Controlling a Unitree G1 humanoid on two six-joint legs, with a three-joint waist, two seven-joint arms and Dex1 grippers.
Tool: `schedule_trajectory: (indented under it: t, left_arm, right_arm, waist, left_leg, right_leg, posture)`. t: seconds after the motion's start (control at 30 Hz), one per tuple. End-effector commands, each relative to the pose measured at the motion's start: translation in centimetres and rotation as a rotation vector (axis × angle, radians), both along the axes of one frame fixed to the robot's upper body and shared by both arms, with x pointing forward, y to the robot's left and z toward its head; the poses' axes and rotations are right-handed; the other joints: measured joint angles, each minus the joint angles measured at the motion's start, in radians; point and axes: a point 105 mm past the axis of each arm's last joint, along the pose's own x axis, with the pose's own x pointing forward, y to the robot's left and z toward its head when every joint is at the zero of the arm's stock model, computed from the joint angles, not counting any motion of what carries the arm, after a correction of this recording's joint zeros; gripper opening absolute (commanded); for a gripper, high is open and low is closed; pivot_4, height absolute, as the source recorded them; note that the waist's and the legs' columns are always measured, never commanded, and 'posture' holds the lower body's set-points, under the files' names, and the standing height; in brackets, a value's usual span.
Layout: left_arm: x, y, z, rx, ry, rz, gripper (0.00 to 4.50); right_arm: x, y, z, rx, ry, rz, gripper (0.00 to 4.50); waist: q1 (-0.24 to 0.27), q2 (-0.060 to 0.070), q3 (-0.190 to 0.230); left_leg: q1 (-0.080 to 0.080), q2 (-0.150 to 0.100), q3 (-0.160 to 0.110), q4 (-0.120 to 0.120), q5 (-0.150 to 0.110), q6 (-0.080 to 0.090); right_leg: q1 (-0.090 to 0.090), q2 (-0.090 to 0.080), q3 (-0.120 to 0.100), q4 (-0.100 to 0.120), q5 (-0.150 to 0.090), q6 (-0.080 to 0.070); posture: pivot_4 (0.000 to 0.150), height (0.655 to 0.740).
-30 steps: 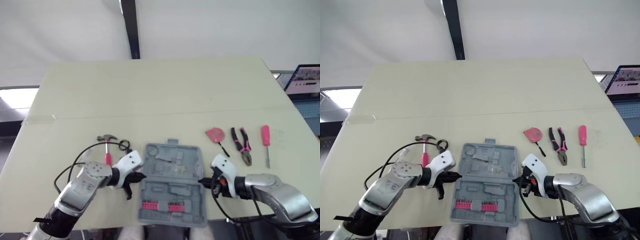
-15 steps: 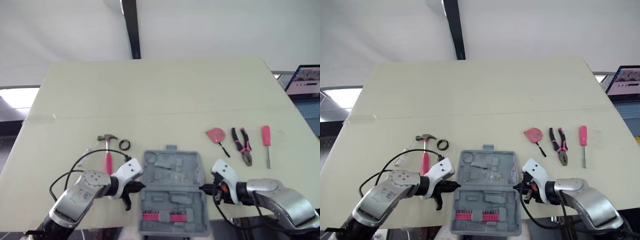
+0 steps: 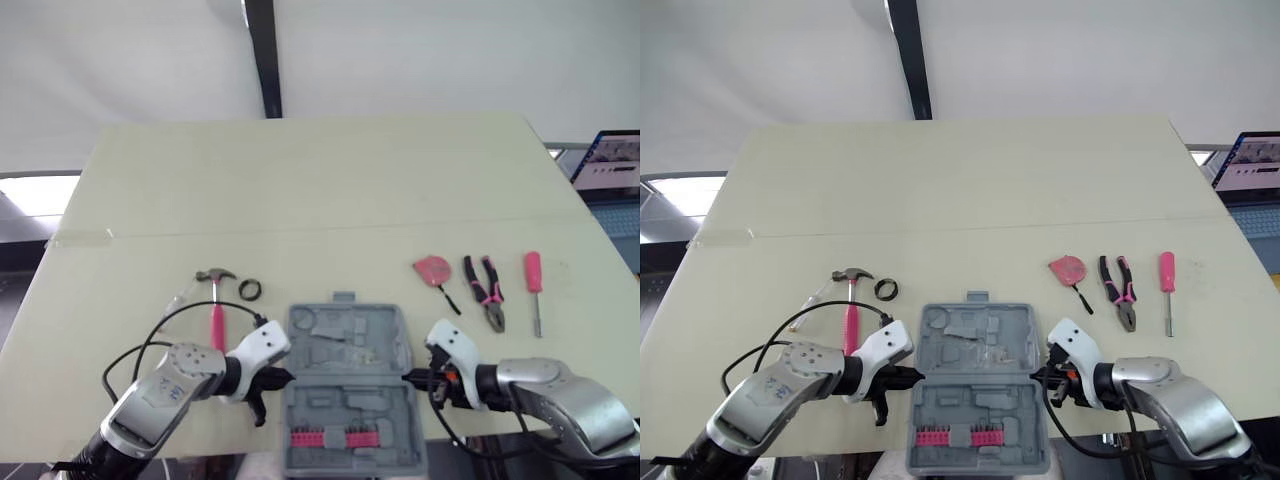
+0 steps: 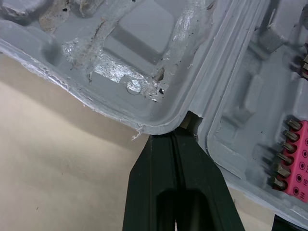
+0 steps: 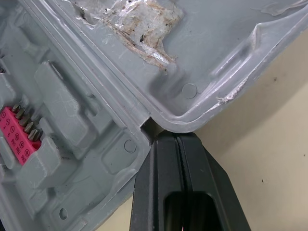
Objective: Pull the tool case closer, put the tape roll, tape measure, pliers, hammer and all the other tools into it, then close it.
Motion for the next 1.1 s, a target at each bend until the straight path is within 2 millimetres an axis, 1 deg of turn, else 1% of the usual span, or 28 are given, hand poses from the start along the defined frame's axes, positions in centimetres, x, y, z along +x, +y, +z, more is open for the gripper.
schedule_trajectory:
  t: [0.03, 0.4, 1.1]
  left_arm:
    - [-1.2, -1.9, 0.0, -0.067, 0.039, -0.074, 0.0]
    - [-2.0, -1.8, -0.4, -0.062, 0.068, -0.077, 0.0]
    - [-2.8, -1.8, -0.7, -0.06, 0.1, -0.069, 0.0]
  right_arm:
    - [-0.5, 1.7, 1.3, 0.064, -0.029, 0.075, 0.02]
    - [-0.3, 1.8, 1.3, 0.066, -0.034, 0.072, 0.02]
    - [-0.6, 2.0, 1.3, 0.07, -0.021, 0.08, 0.02]
  waist:
    - [0.0, 0.0, 0.0]
    - [0.0, 0.0, 0.0]
    - [-0.001, 0.0, 0.0]
  left_leg:
    - [0.0, 0.0, 0.0, 0.0, 0.0, 0.0]
    - [0.0, 0.0, 0.0, 0.0, 0.0, 0.0]
    - [0.0, 0.0, 0.0, 0.0, 0.0, 0.0]
  right_leg:
    - [0.0, 0.0, 0.0, 0.0, 0.0, 0.0]
    - [0.0, 0.0, 0.0, 0.0, 0.0, 0.0]
    - [0.0, 0.0, 0.0, 0.0, 0.0, 0.0]
  posture:
    - [0.15, 0.74]
    - [0.15, 0.74]
    - [0.15, 0.74]
